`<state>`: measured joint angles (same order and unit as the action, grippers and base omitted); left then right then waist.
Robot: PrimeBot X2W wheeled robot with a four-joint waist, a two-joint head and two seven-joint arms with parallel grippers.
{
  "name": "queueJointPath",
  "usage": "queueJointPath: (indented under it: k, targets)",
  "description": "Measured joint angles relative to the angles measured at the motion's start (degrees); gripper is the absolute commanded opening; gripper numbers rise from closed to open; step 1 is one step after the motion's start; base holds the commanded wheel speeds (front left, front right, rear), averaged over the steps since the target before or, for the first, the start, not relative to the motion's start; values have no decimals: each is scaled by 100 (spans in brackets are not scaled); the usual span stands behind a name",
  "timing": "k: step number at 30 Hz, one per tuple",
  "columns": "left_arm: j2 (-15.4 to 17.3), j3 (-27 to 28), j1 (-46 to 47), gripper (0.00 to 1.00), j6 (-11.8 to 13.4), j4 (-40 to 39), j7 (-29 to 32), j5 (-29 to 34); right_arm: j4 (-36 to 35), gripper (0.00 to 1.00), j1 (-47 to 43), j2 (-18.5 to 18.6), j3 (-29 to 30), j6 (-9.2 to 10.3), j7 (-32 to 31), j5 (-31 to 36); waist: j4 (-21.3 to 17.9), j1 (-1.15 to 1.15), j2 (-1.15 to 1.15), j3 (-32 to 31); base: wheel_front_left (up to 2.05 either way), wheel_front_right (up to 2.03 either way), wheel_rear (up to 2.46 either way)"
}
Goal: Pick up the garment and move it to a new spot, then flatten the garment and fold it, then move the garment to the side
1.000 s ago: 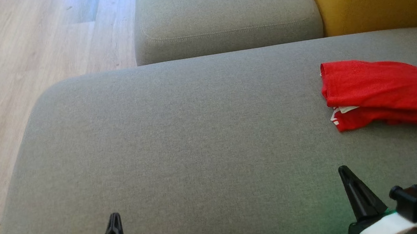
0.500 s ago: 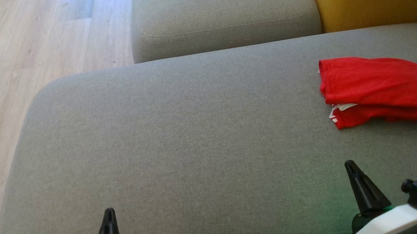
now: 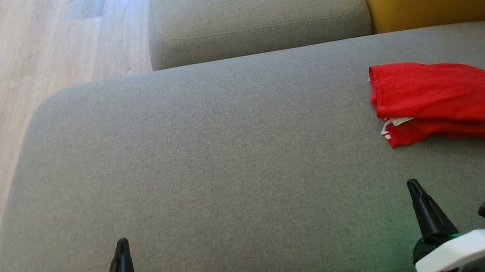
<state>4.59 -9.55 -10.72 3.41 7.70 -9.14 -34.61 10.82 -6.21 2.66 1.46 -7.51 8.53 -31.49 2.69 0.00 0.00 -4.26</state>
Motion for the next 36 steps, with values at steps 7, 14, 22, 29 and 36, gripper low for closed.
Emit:
queueJointPath:
  k: [7, 14, 22, 29, 36]
  targets:
    - [2, 107, 124, 0, -100, 44, 105, -483, 48, 0, 16, 1, 32, 0, -107, -501, -22, 0, 0, 36, 0, 0, 0]
    - [2, 160, 204, 0, -198, 116, 207, -970, 69, 0, 147, 2, 66, 0, -215, -991, -44, 0, 0, 73, 0, 0, 0]
    - [2, 290, 339, 0, -288, 185, 327, -1522, 129, 0, 226, 2, 126, 0, -355, -1562, -69, 0, 0, 114, 0, 0, 0]
    - [1, 345, 443, 0, -349, 231, 430, -2007, 172, 0, 265, 3, 166, 0, -460, -2051, -91, 0, 0, 150, 0, 0, 0]
    - [1, 447, 536, 0, -447, 303, 521, -2412, 196, 0, 359, 3, 193, 0, -553, -2473, -109, 0, 0, 181, 0, 0, 0]
